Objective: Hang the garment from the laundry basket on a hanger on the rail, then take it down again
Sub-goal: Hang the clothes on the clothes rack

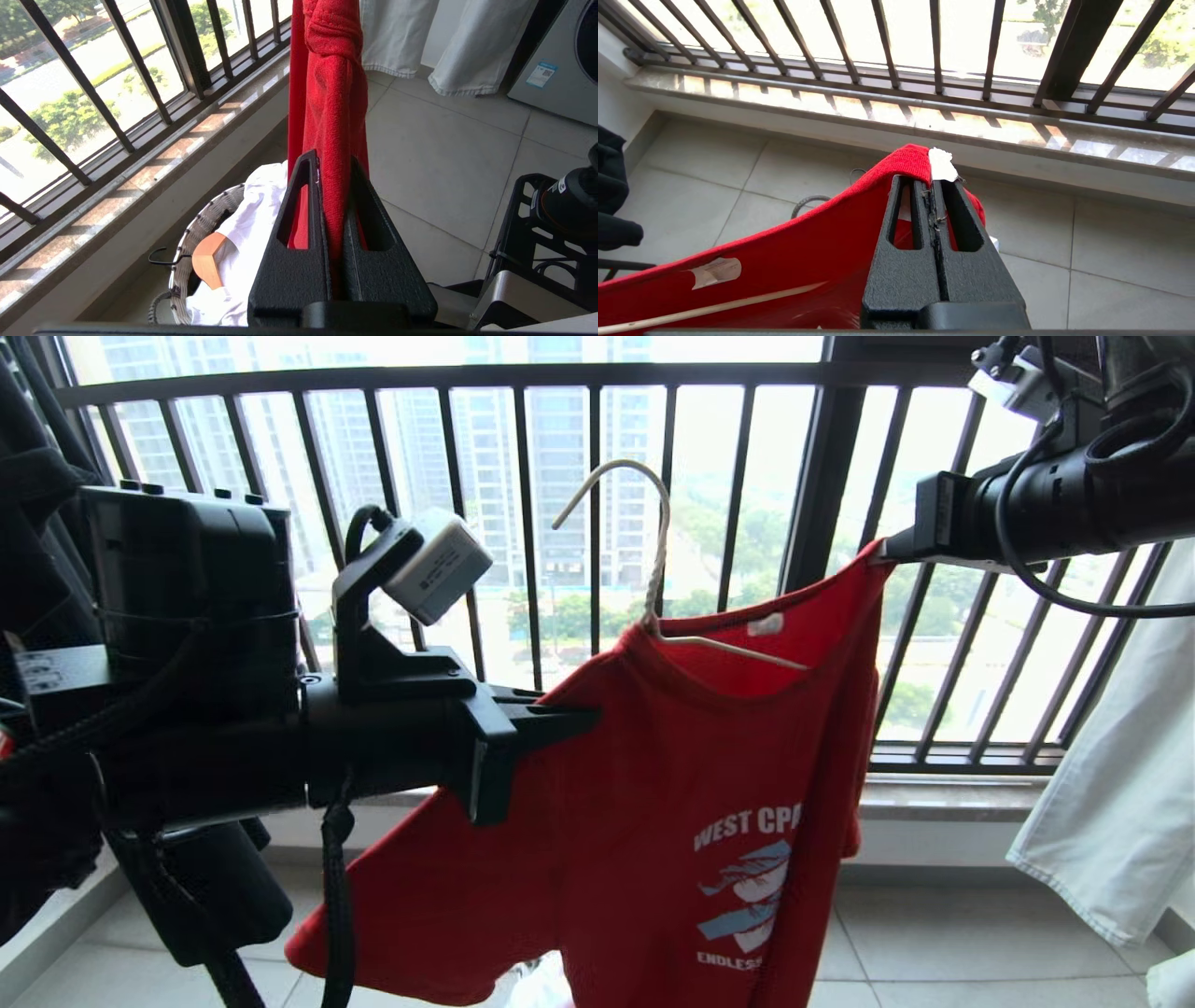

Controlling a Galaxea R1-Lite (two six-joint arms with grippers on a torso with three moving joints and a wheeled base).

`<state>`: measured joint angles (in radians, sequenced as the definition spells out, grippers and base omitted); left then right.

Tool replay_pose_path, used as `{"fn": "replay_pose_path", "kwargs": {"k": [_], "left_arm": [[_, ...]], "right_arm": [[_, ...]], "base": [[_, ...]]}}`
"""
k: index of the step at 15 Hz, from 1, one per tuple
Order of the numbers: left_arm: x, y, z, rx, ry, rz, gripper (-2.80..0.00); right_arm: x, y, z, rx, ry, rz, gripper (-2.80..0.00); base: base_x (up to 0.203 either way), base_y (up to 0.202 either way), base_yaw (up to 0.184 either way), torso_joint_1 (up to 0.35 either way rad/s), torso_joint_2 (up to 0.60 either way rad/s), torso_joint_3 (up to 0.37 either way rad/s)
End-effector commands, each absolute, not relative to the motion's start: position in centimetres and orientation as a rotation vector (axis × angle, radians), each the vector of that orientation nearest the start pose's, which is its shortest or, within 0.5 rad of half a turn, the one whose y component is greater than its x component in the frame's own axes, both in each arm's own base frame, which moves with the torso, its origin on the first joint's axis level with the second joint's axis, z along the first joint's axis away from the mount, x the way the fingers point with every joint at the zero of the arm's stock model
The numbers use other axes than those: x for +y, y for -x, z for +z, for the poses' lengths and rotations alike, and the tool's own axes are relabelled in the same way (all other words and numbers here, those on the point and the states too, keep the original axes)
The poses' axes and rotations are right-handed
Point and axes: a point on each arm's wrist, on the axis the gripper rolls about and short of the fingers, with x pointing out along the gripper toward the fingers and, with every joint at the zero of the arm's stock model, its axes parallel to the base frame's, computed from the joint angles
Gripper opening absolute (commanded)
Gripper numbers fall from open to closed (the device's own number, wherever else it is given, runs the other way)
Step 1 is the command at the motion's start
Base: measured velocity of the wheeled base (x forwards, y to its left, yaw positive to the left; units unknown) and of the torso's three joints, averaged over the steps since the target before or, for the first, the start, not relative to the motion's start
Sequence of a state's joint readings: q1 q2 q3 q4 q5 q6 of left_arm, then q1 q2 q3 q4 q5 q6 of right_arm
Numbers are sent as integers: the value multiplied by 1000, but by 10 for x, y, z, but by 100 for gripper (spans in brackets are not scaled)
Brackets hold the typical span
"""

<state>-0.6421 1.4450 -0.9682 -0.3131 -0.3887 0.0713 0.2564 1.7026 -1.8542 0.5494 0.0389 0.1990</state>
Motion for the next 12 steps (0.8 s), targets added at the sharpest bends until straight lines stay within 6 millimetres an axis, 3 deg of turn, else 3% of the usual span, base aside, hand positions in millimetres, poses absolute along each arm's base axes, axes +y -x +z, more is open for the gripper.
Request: {"fn": "replay_pose_path", "kwargs": {"k": [1,5,10,12], "left_arm": [[-147,-183,268,127,-64,-1035,-280],[-155,-193,256,48,2,-1032,-280],[-159,-201,231,77,66,-1023,-280],[-163,-206,219,90,65,-1022,-280]], "right_arm": [[81,-284,361,413,-121,275,-280],[98,-266,368,406,-88,326,-280],[129,-259,373,371,-50,334,-280],[132,-257,379,346,-46,342,-280]], "base": [[0,0,0,0,0,0],[0,0,0,0,0,0],[0,0,0,0,0,0],[0,0,0,0,0,0]]}}
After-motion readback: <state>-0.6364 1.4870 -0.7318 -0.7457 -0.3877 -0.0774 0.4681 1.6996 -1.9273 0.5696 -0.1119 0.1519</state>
